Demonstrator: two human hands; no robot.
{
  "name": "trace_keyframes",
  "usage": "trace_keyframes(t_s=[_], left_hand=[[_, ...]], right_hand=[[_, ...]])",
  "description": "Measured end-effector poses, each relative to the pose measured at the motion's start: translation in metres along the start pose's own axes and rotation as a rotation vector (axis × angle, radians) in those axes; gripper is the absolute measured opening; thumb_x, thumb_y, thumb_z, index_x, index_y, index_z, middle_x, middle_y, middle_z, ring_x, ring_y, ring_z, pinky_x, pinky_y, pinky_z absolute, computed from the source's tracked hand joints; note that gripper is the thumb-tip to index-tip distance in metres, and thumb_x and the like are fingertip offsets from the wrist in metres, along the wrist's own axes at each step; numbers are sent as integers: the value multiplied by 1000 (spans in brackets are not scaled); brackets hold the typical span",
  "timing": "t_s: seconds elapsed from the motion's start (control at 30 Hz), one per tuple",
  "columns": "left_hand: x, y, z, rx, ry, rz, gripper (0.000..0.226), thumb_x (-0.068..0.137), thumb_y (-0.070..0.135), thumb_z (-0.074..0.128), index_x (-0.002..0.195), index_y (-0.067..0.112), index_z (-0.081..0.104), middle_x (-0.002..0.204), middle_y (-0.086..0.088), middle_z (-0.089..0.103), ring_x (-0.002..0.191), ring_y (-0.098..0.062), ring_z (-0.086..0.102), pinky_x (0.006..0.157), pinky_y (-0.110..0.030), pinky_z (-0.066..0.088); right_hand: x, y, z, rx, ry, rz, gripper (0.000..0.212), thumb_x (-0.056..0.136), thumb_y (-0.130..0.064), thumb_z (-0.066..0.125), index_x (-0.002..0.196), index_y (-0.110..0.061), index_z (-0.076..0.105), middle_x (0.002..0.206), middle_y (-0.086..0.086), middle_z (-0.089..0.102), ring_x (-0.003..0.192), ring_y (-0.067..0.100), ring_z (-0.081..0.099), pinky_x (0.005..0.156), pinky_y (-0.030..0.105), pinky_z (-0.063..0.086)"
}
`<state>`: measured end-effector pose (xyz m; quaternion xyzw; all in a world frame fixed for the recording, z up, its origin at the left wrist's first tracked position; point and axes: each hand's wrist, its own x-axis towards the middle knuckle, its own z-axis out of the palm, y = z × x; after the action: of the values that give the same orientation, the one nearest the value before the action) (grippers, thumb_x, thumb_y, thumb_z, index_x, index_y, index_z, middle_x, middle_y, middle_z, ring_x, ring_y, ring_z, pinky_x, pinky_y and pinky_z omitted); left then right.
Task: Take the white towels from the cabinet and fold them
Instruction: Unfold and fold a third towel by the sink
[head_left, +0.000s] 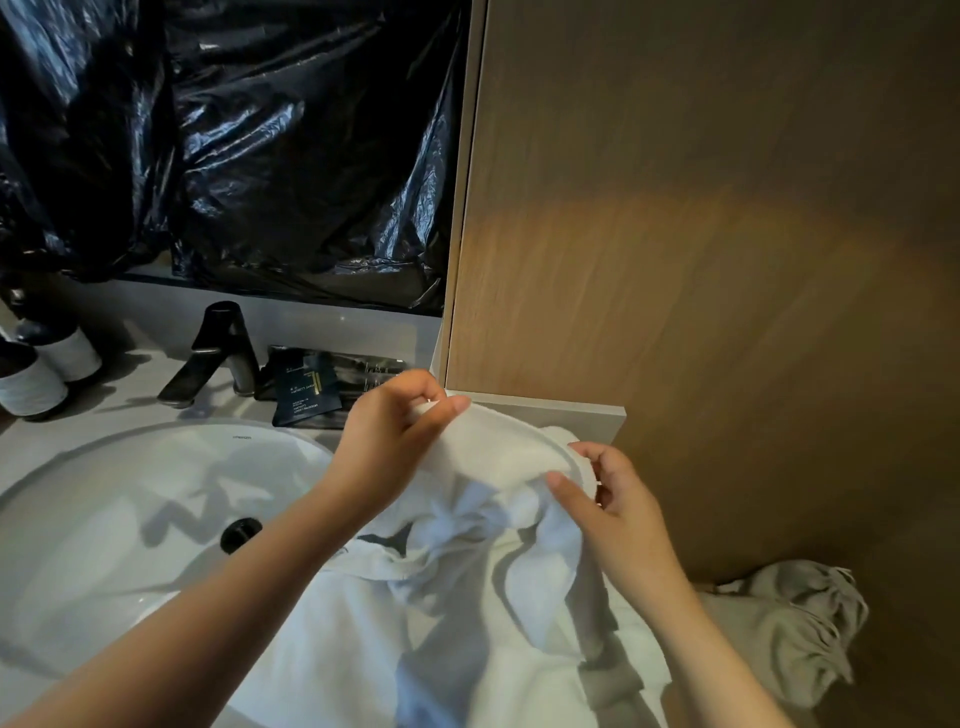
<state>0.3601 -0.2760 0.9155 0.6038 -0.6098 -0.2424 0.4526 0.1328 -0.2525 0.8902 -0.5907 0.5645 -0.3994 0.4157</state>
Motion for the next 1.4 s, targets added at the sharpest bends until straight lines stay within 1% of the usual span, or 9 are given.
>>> trace_keyframes(t_s=[0.13,0.3,0.47,0.6,0.7,0.8,0.97,1.13,1.4], left_hand=[[5,14,-4,-30,97,69,28,86,35,68,64,23,54,64,2,56,56,-3,45,52,-12,33],[14,8,-8,22,163,43,26,86,33,68,67,21,55,62,7,54,59,-5,46,53,-16,33],[7,-3,-1,244,116,33,16,85,24,70,76,14,61,78,-5,65,74,-25,57,63,-32,41],[1,16,-2,251,136,203,15,84,33,67,89,19,71,89,5,60,80,-12,56,67,-15,40],[-1,32,-1,185,-77,298,39,85,44,62,118,24,67,115,15,59,100,3,53,85,1,33],[-3,39,5,110,-252,287,49,88,36,64,135,27,53,128,16,55,112,3,53,95,-7,38],[1,41,12,-261,-315,97,11,90,21,65,98,25,72,75,10,67,69,1,60,69,-14,47],[9,33,8,-225,-102,50,22,87,32,67,65,30,69,53,16,56,52,4,47,54,-12,36],[39,10,-20,164,242,-22,27,92,39,58,67,27,61,59,4,59,59,-11,54,54,-25,38]], right_hand=[[-4,13,1,-85,112,-94,16,92,-23,64,100,-36,59,87,-11,67,77,13,65,67,27,54],[0,29,-12,-87,239,-74,19,91,-11,65,85,-29,65,79,-17,66,70,1,60,60,8,43],[0,28,-17,15,213,-23,42,96,-18,59,57,-10,46,51,-5,42,53,7,36,54,28,31],[7,-14,-17,24,144,-221,41,100,-31,52,77,3,59,71,21,55,64,29,47,57,39,39],[13,-47,-16,2,41,-336,35,100,-29,52,73,-8,59,67,7,55,64,27,47,58,38,38],[17,-64,-17,-8,-51,-382,36,98,-22,54,64,-11,48,59,-11,41,59,6,37,56,23,31],[18,-69,-19,-24,-140,-377,33,97,-17,57,64,-13,57,59,-11,45,59,2,40,55,18,31],[15,-57,-27,-22,-135,-281,32,91,-24,66,68,-1,61,60,7,43,57,12,37,54,22,29],[12,-32,-54,-126,-127,-165,21,91,-20,66,71,-17,69,67,16,56,60,13,47,54,19,36]])
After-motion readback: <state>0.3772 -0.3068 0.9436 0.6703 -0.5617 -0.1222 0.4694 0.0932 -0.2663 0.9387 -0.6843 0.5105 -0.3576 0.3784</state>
